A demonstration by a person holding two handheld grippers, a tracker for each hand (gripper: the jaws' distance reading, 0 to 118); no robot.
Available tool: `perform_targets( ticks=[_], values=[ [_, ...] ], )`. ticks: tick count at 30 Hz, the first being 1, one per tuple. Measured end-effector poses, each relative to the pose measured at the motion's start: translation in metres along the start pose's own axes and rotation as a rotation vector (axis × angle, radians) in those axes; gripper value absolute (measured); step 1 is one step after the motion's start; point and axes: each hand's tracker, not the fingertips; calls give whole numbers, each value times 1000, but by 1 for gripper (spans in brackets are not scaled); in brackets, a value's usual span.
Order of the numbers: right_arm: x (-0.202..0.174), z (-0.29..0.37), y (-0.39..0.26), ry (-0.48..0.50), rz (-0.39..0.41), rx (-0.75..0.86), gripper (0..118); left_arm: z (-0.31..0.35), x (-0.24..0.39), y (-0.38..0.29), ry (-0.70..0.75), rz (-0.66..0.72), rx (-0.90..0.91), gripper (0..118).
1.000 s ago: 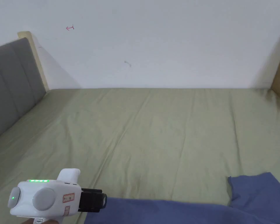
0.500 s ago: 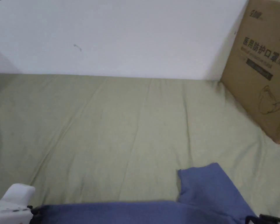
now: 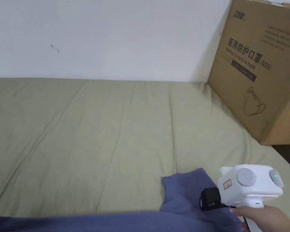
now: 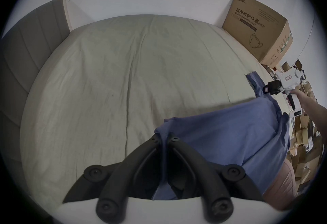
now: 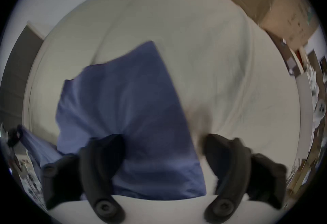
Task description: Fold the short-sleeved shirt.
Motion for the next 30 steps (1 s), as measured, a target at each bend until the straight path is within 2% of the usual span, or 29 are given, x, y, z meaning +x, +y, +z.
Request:
perform_targets(
  ticks=[1, 3, 4, 8, 11, 13, 15, 17, 19, 23, 30],
  values=[
    [-3, 5, -1, 26, 16, -1, 74, 0, 0, 0, 1, -4, -7, 5],
    [-8, 15, -5, 61, 26, 29, 18, -3, -1, 1, 5, -3, -16, 5],
    [-5, 23, -4, 91, 10, 23, 4, -3, -1, 1, 6, 0, -17, 5],
    [-5, 38, -5, 69, -25, 93, 4, -4, -1, 1, 58, 41, 49, 5],
    [3, 54, 1, 103, -124, 181, 4, -5, -1, 7, 77, 71, 83, 4],
    [5, 69, 7, 71, -157, 234, 4, -3, -2, 14, 93, 79, 119, 4],
    [6, 83, 8, 38, -142, 315, 4, 3, -3, 20, 102, 94, 182, 4],
    [4, 100, 5, 39, -118, 389, 4, 13, -2, 26, 90, 103, 236, 4],
    [8, 116, -5, 57, -128, 407, 4, 22, -1, 26, 81, 97, 224, 4],
    [19, 146, -62, 115, -166, 412, 4, 44, 2, -1, 40, 46, 184, 4],
    [34, 177, -223, 191, -163, 293, 4, 92, 4, -114, -70, 111, 61, 5]
  ],
)
